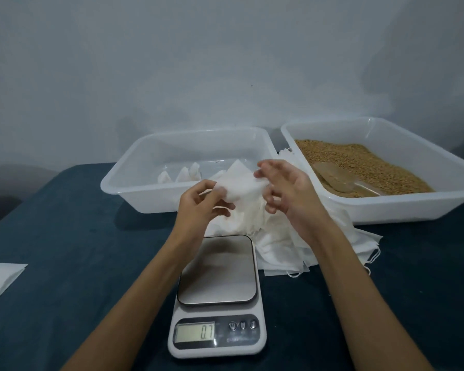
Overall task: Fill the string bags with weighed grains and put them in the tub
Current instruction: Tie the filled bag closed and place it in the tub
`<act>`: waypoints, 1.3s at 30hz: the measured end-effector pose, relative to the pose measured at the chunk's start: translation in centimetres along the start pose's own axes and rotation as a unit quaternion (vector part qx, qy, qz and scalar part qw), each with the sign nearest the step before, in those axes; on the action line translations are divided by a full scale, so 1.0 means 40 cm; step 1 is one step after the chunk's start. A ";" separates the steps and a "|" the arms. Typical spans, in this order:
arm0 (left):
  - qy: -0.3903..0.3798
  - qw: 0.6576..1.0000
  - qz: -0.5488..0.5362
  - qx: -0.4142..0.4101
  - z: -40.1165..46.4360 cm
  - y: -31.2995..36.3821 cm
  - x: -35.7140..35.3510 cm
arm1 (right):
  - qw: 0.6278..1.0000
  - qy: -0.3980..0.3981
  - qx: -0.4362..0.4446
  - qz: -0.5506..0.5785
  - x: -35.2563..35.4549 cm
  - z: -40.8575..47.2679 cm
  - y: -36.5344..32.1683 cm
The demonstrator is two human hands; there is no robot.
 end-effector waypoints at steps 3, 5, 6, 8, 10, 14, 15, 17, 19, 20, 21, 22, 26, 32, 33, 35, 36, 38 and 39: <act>0.002 0.999 -0.040 0.001 -0.007 -0.008 0.012 | 0.997 -0.009 -0.017 -0.073 -0.031 -0.003 0.025; -0.005 0.999 -0.044 -0.006 -0.008 -0.006 0.018 | 0.995 -0.007 -0.049 -0.084 -0.036 -0.001 0.041; -0.011 0.999 -0.045 -0.010 -0.010 -0.002 0.019 | 0.994 -0.006 -0.068 -0.088 -0.036 0.002 0.050; -0.021 0.998 -0.063 -0.018 -0.016 0.004 0.019 | 0.990 -0.026 -0.094 -0.098 -0.040 0.005 0.063; -0.027 0.996 -0.086 -0.024 -0.016 0.012 0.019 | 0.988 -0.059 -0.111 -0.088 -0.046 0.008 0.076; -0.003 0.988 -0.155 0.005 -0.007 0.011 0.033 | 0.976 -0.107 -0.179 -0.066 -0.056 0.004 0.105; 0.001 0.987 -0.162 0.009 -0.005 0.012 0.036 | 0.975 -0.112 -0.184 -0.046 -0.057 0.004 0.106; 0.009 0.989 -0.148 0.012 -0.004 0.009 0.043 | 0.979 -0.102 -0.177 0.020 -0.051 0.011 0.100; 0.020 0.995 -0.097 0.002 -0.007 0.005 0.050 | 0.984 -0.073 -0.153 0.054 -0.034 0.022 0.091; 0.030 0.998 -0.055 -0.007 -0.009 0.003 0.056 | 0.988 -0.054 -0.137 0.050 -0.026 0.025 0.086; 0.042 0.999 -0.012 -0.020 -0.012 0.004 0.062 | 0.991 -0.034 -0.122 0.038 -0.020 0.025 0.082; 0.049 0.998 0.019 -0.033 -0.013 0.005 0.064 | 0.994 -0.014 -0.106 0.020 -0.012 0.025 0.080; 0.046 0.999 -0.017 -0.004 -0.016 -0.005 0.059 | 0.993 0.054 -0.053 -0.094 -0.014 0.021 0.070; 0.045 0.999 0.021 0.006 -0.029 -0.005 0.055 | 0.995 0.005 -0.043 -0.091 -0.054 0.014 0.068; 0.064 0.998 0.028 -0.009 -0.028 0.001 0.063 | 0.996 -0.015 -0.042 -0.076 -0.061 0.011 0.066; 0.088 0.993 0.055 -0.047 -0.024 0.016 0.079 | 0.997 -0.042 -0.046 -0.038 -0.066 0.011 0.065; 0.094 0.990 0.074 -0.068 -0.024 0.025 0.084 | 0.998 -0.040 -0.046 -0.019 -0.062 0.013 0.065; 0.098 0.977 0.144 -0.127 -0.030 0.052 0.087 | 0.999 -0.012 -0.030 -0.010 -0.052 0.015 0.060; 0.097 0.962 0.195 -0.164 -0.034 0.072 0.083 | 1.000 0.007 -0.014 -0.018 -0.049 0.013 0.055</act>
Point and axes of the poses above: each hand's wrist, its own z-axis towards the middle knuckle, its own x-axis out of the back of the hand, y = z × x, the point moved 8 cm from there along z, towards the middle knuckle, and after that the axes turned 14 degrees about -x, right-handed, at the moved point
